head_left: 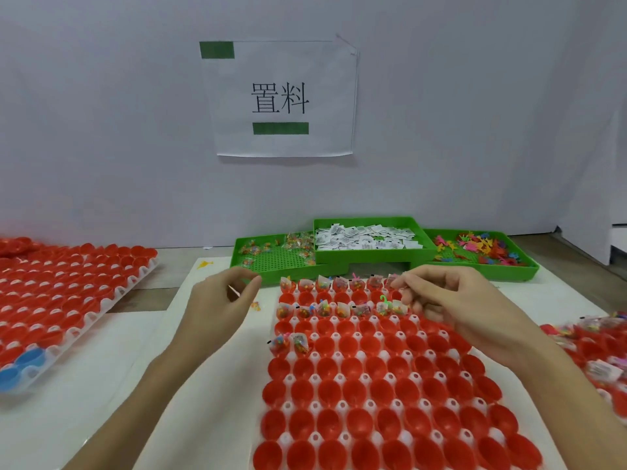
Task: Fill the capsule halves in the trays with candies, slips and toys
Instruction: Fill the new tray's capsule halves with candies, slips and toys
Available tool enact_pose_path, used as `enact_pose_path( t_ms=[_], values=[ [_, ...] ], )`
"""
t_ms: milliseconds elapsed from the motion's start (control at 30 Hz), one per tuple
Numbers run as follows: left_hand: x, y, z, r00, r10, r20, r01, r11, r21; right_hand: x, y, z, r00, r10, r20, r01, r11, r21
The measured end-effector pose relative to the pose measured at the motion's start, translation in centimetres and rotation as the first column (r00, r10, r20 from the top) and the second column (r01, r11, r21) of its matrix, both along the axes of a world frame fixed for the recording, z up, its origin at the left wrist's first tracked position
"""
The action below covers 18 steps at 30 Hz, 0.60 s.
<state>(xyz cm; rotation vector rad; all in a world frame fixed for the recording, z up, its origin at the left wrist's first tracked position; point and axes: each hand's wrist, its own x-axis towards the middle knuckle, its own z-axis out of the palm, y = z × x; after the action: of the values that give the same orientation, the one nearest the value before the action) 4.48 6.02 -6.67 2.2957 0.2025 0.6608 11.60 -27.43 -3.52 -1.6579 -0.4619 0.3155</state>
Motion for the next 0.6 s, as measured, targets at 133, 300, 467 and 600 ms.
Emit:
enact_pose_path(
  t_ms=[133, 300, 467, 600],
  values=[
    [6.1, 3.2, 0.4, 0.985, 0.133, -0.112, -0.110, 0.976, 0.189, 0.0, 0.0, -0.4, 1.000, 0.008, 0.002, -0.008, 0.999, 0.043],
    [11.7, 5.8, 0.7, 0.923, 0.196, -0.331, -0.025, 0.889, 0.456, -0.1, 0.4, -0.8, 1.000, -0.011, -0.007, 0.011, 0.999, 0.044],
    [14.4, 5.6, 0.5, 0.877, 0.244, -0.414, 0.020, 0.842, 0.540, 0.0, 0.3, -1.0, 0.999, -0.027, -0.022, 0.029, 0.997, 0.078],
    [14.7, 5.5, 0.0, 0.895, 0.232, -0.382, -0.012, 0.866, 0.499, 0.0, 0.4, -1.1, 0.998, -0.052, -0.025, 0.053, 0.996, 0.075]
  ],
)
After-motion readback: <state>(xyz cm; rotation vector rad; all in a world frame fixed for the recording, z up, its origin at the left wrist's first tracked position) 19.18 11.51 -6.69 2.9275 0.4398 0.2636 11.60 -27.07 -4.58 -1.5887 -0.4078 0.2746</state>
